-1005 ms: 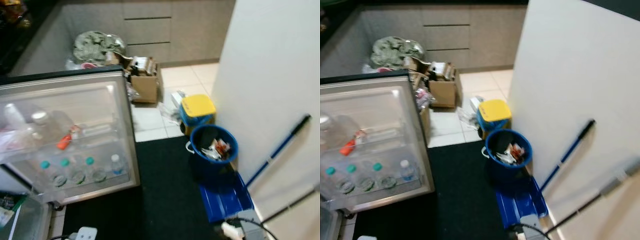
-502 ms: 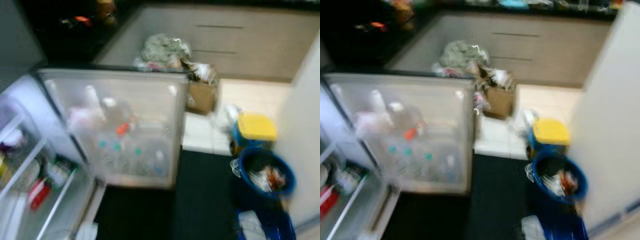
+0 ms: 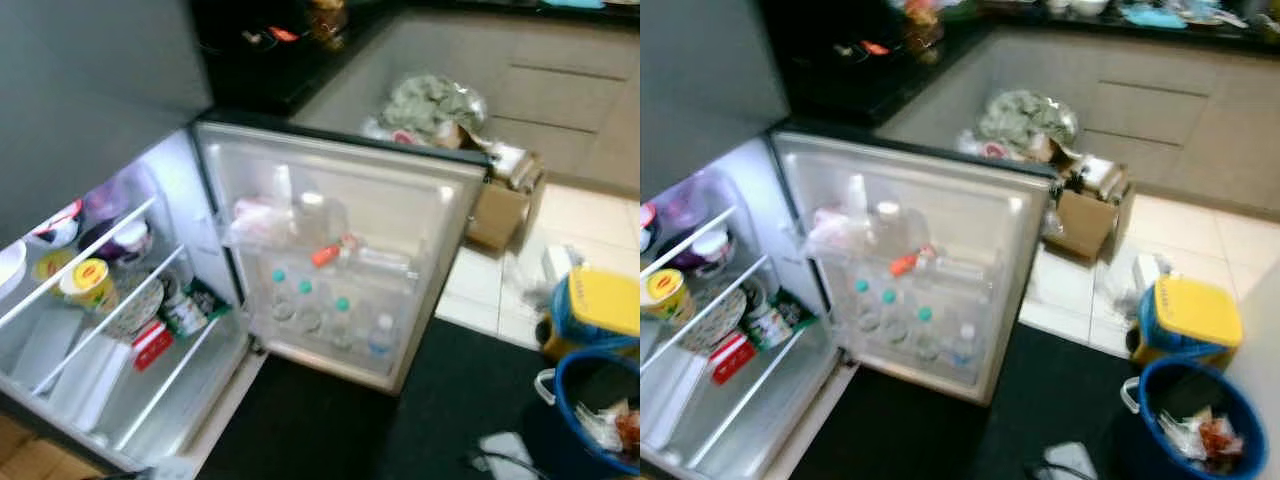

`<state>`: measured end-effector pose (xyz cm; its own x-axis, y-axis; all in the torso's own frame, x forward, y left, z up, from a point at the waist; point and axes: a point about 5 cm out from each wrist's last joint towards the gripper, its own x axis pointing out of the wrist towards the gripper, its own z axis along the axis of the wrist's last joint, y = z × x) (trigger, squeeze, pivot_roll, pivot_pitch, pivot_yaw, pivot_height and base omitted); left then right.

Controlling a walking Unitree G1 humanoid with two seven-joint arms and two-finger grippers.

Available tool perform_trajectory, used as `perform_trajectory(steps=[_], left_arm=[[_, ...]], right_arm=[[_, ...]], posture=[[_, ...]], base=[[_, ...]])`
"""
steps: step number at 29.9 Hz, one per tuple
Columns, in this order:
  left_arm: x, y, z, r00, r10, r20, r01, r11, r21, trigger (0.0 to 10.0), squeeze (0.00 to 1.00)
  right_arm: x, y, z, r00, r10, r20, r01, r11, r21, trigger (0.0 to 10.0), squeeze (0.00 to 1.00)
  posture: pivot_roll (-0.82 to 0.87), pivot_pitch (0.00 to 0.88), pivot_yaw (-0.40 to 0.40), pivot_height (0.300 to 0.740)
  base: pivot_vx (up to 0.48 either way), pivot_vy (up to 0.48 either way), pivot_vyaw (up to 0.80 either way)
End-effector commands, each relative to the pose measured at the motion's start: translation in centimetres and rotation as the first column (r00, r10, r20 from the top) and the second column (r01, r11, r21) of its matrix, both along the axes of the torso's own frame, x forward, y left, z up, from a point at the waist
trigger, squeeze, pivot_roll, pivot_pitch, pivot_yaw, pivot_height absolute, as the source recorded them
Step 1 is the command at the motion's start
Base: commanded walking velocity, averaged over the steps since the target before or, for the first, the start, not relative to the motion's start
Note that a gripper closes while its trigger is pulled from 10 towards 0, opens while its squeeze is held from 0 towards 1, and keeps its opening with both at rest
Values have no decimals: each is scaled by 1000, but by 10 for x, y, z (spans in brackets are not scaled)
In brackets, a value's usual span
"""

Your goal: Restocking fridge

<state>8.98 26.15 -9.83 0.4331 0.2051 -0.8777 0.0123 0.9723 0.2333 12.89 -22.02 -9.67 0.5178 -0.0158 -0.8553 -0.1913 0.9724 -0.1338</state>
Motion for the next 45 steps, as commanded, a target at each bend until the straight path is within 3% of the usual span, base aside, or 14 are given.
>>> perform_trajectory(steps=[1,21,30,45], left_arm=[[-6,-1,-2,1000,-5,-24,5,1000,-3,10000,0],[-7,-2,-2,1000,-4,-24,4,1000,-4,10000,0],[-6,-2,-2,1000,-7,-23,7,1000,-11,10000,0],[-6,-2,-2,1000,-12,-23,12,1000,-13,10000,0]], right_arm=[[-6,-5,-1,1000,-7,-18,7,1000,-16,10000,0],[-5,-6,-1,1000,-16,-17,15,1000,-12,10000,0],[-4,-5,0,999,-51,0,51,999,19,10000,0],[-4,-4,-1,998,-57,-3,57,998,26,10000,0]], posture=[[-8,0,-29,740],[-10,0,-30,740],[-12,0,-28,740],[-13,0,-27,740]], base=[[0,0,800],[0,0,800],[0,0,0],[0,-458,0]])
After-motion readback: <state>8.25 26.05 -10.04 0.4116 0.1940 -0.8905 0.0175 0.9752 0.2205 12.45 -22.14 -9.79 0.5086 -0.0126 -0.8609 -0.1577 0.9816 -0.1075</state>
